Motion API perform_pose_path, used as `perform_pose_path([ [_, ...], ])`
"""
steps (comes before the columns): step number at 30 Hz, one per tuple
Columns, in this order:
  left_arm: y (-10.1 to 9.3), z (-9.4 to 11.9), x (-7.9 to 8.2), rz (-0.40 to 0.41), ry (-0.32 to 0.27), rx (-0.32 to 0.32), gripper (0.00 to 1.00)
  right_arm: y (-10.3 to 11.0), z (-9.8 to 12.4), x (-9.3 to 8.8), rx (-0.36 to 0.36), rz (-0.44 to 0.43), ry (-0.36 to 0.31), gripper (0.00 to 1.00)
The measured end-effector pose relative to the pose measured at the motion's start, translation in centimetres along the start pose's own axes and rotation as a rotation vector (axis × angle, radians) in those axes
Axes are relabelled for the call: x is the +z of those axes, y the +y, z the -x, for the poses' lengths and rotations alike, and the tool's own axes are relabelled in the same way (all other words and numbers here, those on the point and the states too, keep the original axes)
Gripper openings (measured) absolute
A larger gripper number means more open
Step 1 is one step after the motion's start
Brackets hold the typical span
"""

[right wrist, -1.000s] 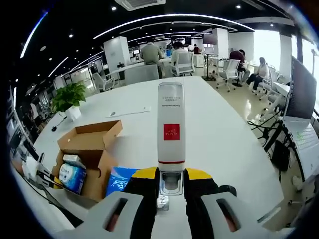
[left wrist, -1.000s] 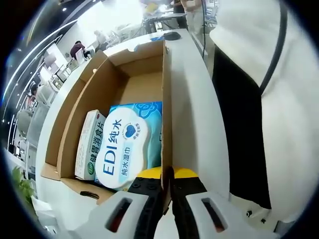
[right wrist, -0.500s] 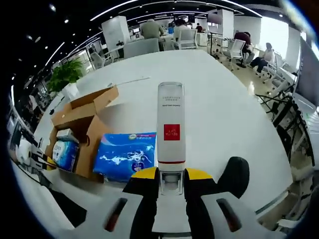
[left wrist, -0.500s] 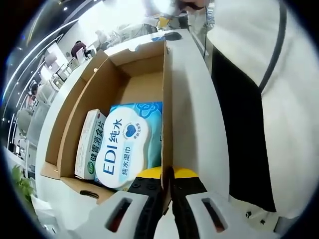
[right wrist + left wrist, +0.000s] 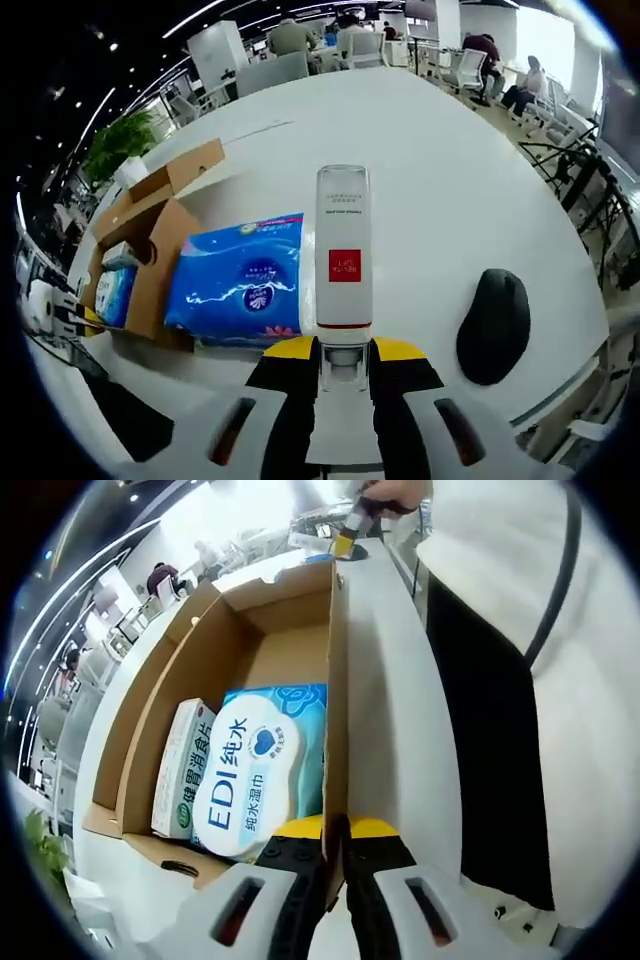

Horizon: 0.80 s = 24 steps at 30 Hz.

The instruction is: Operate the shoe box by opening the lid, removing the specified soft item, and placing it in the target area until the item is outside and the box remains undamaged.

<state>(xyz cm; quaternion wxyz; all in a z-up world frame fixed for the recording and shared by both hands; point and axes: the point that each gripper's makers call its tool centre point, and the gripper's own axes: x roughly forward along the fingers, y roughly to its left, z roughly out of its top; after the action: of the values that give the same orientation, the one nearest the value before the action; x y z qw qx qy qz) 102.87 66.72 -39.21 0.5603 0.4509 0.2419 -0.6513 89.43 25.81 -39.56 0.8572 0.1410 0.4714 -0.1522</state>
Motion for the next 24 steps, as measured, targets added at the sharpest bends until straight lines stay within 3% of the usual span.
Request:
perform_pose_path([
  [9, 0.0, 0.0, -0.1, 0.0, -0.001, 0.002, 0.05, -0.6, -1.4, 0.4, 0.006, 0.072, 0.052, 0.18],
  [13, 0.0, -0.1, -0.3, 0.005, 0.0, 0.003, 0.05, -0.9, -2.9, -0.6, 0.01, 0.072, 0.141, 0.18],
  [24, 0.0, -0.2, -0.4, 0.006, -0.005, 0.006, 0.05, -0.7, -3.6, 0.3, 0.014, 0.06, 0.136, 0.18],
])
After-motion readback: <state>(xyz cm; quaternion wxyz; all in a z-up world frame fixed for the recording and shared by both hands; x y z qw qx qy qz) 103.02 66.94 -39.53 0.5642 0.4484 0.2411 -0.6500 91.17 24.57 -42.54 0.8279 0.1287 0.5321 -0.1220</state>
